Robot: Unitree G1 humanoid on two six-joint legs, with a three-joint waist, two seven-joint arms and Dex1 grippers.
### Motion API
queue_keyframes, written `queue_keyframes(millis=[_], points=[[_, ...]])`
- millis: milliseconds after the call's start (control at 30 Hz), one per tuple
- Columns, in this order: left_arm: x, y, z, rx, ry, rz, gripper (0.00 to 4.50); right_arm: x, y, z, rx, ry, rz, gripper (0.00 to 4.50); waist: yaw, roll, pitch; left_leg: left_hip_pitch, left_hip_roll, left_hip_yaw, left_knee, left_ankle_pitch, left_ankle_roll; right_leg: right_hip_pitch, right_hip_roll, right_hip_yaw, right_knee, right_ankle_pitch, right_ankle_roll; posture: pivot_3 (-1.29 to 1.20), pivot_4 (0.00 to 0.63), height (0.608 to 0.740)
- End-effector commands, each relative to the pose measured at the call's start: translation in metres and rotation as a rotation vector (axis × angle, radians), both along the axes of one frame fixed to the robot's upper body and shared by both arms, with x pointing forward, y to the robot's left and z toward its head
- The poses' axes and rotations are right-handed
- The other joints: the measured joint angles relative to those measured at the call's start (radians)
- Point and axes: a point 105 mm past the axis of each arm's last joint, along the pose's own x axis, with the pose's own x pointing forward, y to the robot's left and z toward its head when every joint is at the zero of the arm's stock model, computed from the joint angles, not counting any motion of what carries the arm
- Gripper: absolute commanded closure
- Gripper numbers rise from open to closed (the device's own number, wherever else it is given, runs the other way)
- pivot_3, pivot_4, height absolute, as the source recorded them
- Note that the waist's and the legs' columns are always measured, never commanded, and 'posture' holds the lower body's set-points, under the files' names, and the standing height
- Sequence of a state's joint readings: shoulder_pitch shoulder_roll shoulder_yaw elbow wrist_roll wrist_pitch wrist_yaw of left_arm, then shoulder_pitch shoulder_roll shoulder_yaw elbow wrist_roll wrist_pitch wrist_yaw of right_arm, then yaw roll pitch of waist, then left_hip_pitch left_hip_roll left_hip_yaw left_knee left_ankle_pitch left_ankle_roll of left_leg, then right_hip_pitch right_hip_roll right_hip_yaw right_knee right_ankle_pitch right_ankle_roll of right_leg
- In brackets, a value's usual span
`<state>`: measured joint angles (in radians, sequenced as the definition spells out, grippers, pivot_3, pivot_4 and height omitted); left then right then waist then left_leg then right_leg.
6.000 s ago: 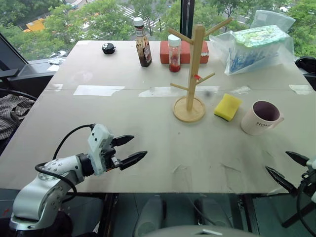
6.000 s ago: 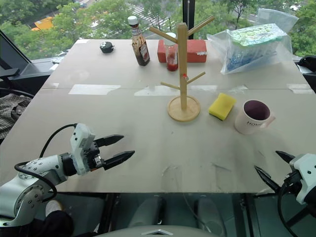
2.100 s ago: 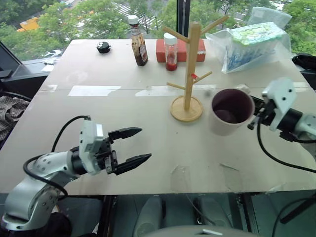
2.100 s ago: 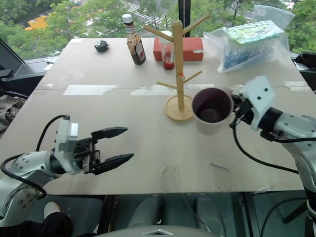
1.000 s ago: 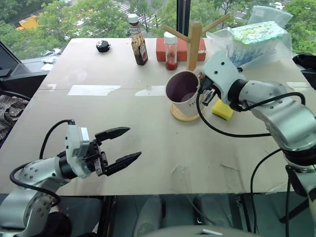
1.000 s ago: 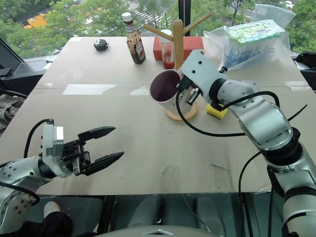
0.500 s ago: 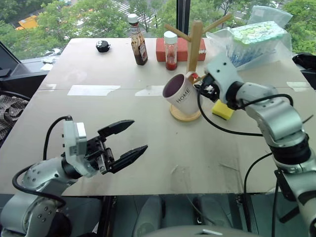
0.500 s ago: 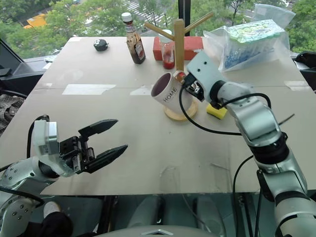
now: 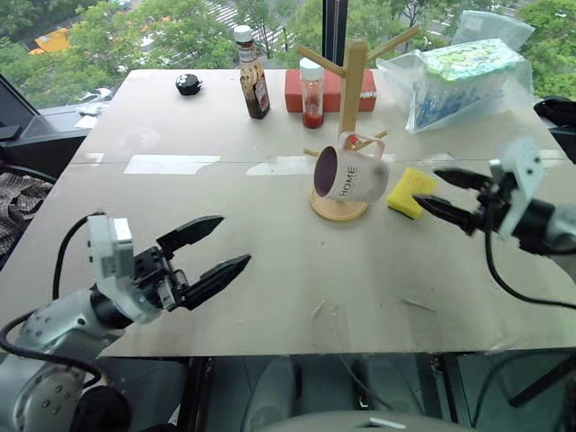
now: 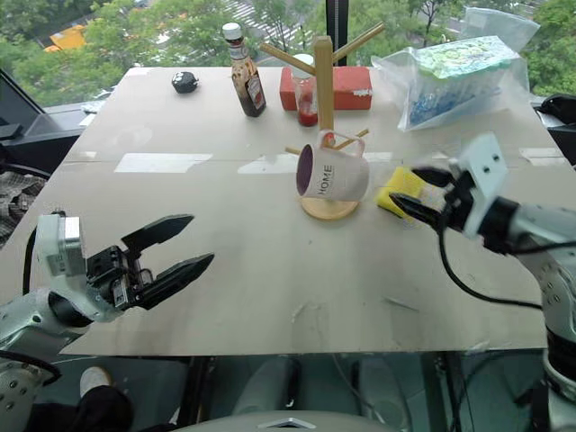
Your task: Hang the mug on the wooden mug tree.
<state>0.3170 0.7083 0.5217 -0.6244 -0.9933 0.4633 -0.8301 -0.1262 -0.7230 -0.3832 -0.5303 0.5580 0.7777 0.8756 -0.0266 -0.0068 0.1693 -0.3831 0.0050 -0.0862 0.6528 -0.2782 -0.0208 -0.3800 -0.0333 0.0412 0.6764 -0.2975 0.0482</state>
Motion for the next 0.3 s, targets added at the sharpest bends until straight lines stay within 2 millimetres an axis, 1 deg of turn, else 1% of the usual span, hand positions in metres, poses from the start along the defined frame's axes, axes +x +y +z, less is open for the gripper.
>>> queue_keyframes(millis=[33,167,233,300], points=[[0.001,0.013,-0.010,0.062,0.069,0.055,0.00,-0.024,-0.028,-0.015,-0.066,-0.024,0.010,1.50,0.000,0.000,0.000,0.000,0.000,0.000,0.000,0.000,0.000,0.000,0.000,0.001,0.001,0.000,0.000,0.00,0.150,0.740],[0.004,0.027,-0.028,0.123,0.137,0.121,0.00,-0.039,-0.052,-0.040,-0.119,0.014,-0.049,1.50,-0.009,0.000,0.000,0.005,0.000,0.005,0.000,0.000,0.000,0.003,0.001,0.003,0.002,0.000,0.000,0.00,0.150,0.740],[0.004,0.030,-0.038,0.134,0.167,0.135,0.00,-0.044,-0.056,-0.049,-0.152,0.024,-0.057,1.50,-0.014,0.000,0.000,0.007,0.000,0.007,0.000,0.000,0.000,0.004,0.003,0.005,0.002,0.000,0.000,0.00,0.150,0.740],[0.005,0.034,-0.045,0.153,0.180,0.150,0.00,-0.045,-0.056,-0.053,-0.152,0.021,-0.064,1.50,-0.014,0.000,0.000,0.007,0.001,0.009,0.000,0.000,0.000,0.003,0.004,0.007,0.002,0.000,0.000,0.00,0.150,0.740]])
